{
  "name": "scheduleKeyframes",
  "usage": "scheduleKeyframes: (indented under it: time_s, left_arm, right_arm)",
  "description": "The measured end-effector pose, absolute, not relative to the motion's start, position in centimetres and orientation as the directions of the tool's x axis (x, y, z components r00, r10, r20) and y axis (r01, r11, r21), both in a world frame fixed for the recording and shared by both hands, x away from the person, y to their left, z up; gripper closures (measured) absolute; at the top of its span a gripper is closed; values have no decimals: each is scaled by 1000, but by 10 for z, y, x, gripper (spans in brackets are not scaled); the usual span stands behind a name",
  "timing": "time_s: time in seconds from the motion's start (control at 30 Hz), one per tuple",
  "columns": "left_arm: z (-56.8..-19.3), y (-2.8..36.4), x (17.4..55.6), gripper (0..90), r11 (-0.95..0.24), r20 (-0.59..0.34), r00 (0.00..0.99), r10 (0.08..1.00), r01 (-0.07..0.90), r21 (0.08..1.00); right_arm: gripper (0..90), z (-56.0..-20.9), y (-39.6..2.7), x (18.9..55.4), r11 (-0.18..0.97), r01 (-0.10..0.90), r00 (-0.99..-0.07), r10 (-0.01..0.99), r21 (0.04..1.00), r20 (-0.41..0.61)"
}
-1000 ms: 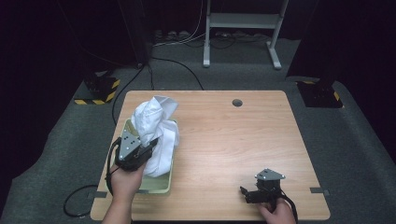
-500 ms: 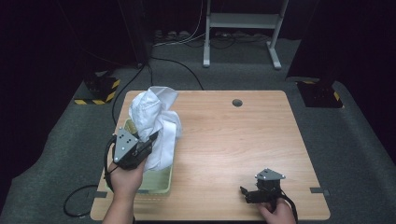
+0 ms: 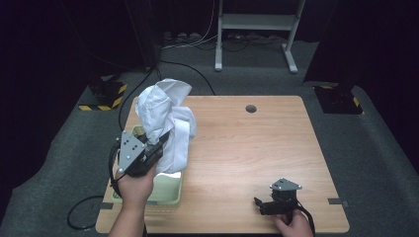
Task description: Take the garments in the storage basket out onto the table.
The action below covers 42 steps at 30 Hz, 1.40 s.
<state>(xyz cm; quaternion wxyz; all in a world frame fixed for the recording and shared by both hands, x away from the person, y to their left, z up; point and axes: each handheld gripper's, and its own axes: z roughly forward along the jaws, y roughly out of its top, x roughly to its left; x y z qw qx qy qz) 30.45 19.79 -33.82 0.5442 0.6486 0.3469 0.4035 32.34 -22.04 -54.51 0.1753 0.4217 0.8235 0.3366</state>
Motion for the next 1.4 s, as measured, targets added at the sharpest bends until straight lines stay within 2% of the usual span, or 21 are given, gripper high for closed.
scheduleKeyframes:
  time_s: [1.4]
  left_arm:
    - [-350,144,316,681,-122,105,496,862,2,993]
  right_arm:
    - [0,-545,-220,323,419,576,-583,812,702,-7]
